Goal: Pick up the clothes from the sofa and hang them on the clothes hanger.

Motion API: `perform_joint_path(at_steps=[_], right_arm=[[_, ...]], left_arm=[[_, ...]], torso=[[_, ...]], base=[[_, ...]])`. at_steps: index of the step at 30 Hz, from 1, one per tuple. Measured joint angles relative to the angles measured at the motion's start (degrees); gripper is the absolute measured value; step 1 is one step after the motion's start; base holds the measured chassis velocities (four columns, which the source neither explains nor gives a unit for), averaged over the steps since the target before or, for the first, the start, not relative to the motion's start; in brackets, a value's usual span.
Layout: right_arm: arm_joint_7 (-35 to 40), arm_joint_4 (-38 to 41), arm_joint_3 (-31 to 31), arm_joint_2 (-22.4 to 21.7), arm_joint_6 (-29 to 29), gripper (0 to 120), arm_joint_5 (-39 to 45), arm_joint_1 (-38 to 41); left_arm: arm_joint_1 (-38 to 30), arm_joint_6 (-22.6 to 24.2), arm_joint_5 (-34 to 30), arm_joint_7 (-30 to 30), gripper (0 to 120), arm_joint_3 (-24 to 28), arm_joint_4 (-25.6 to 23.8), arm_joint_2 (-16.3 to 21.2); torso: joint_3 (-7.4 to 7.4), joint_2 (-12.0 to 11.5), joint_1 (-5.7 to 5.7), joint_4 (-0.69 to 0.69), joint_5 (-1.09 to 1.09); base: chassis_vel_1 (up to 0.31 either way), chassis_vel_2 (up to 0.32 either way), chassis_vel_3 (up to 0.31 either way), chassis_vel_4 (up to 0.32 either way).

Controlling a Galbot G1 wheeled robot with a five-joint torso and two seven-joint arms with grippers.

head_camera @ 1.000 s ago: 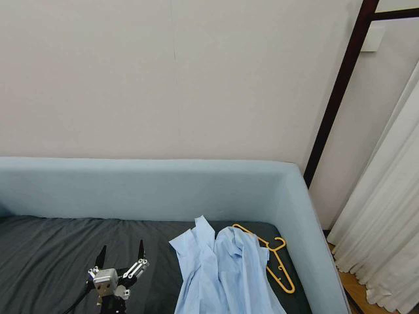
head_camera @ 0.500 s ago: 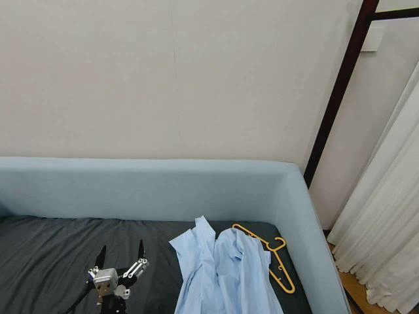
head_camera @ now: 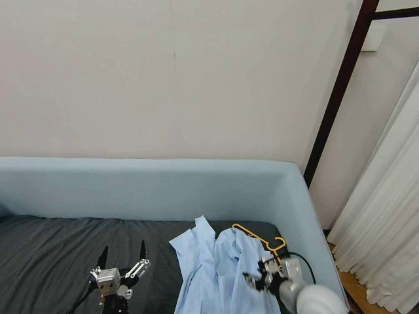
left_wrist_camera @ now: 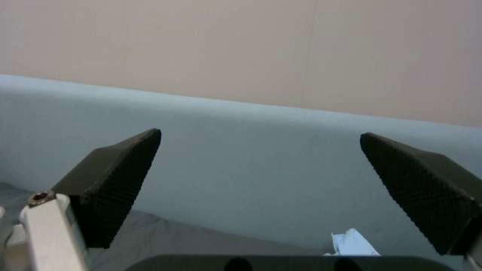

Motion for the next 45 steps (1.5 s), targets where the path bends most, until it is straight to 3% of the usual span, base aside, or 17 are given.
perform_joint_path(at_steps=[1,5,6,8,16,19,29,31,39,45], right_arm=[[0.0,0.0,0.0,0.0,0.0,73,0.0,0.0],[-12.5,-20.9,0.7,8.3,8.1,94,-4.4,7.1],[-12.5,-20.9,0.7,8.3,8.1,94,-4.4,7.1],[-19.7,-28.5,1.9,11.1,11.1,99,-5.6,8.5],[-23.4,-36.6,3.5,13.6,11.2,99,-9.7,8.9],[-22.9,-38.1,3.6,14.1,10.5,94,-10.7,8.9],[-22.9,-40.9,3.2,15.6,10.3,54,-15.4,8.7],[-23.0,-41.0,3.1,15.6,10.3,51,-15.7,8.7],[-23.6,-39.1,2.2,15.1,10.6,15,-16.8,8.0],[-23.6,-38.1,1.8,14.6,12.0,0,-17.1,7.7]], left_arm=[[0.0,0.0,0.0,0.0,100,0.0,0.0,0.0],[1.3,0.1,0.8,0.0,100,-0.6,-0.8,-0.7],[1.3,0.1,0.8,0.0,100,-0.6,-0.8,-0.7],[1.9,0.1,1.2,0.0,100,-0.8,-1.1,-1.1],[2.4,0.1,1.7,-0.3,100,-1.1,-1.5,-1.6],[2.3,0.1,1.9,-0.3,100,-0.8,-1.4,-1.9],[2.3,-0.1,1.9,-0.7,100,-0.8,-1.1,-1.5],[2.4,-0.2,1.9,-0.7,100,-0.8,-1.1,-1.4],[2.0,-0.5,1.7,-1.2,100,-0.8,-0.5,-0.9],[1.6,-0.7,1.6,-1.3,100,-0.6,0.0,-0.9]], torso=[[0.00,0.0,0.00,0.00,0.00],[0.00,0.0,0.00,0.01,0.02],[0.00,0.0,0.00,0.01,0.02],[0.00,0.0,0.00,0.01,0.00],[-0.01,0.0,0.00,-0.01,0.00],[-0.01,0.0,0.00,-0.01,0.00],[-0.01,0.0,-0.01,0.00,0.00],[-0.01,0.0,-0.01,0.00,0.00],[-0.01,0.0,-0.01,0.00,0.00],[-0.01,0.0,-0.01,0.00,0.00]], base=[[0.000,0.000,0.000,0.000],[0.000,0.000,0.000,0.000],[0.000,0.000,0.000,0.000],[0.000,0.000,0.000,0.000],[0.000,0.000,0.000,0.000],[0.000,0.000,0.000,0.000],[0.000,0.000,0.000,0.000],[0.000,0.000,0.000,0.000],[0.000,0.000,0.000,0.000],[0.000,0.000,0.000,0.000]])
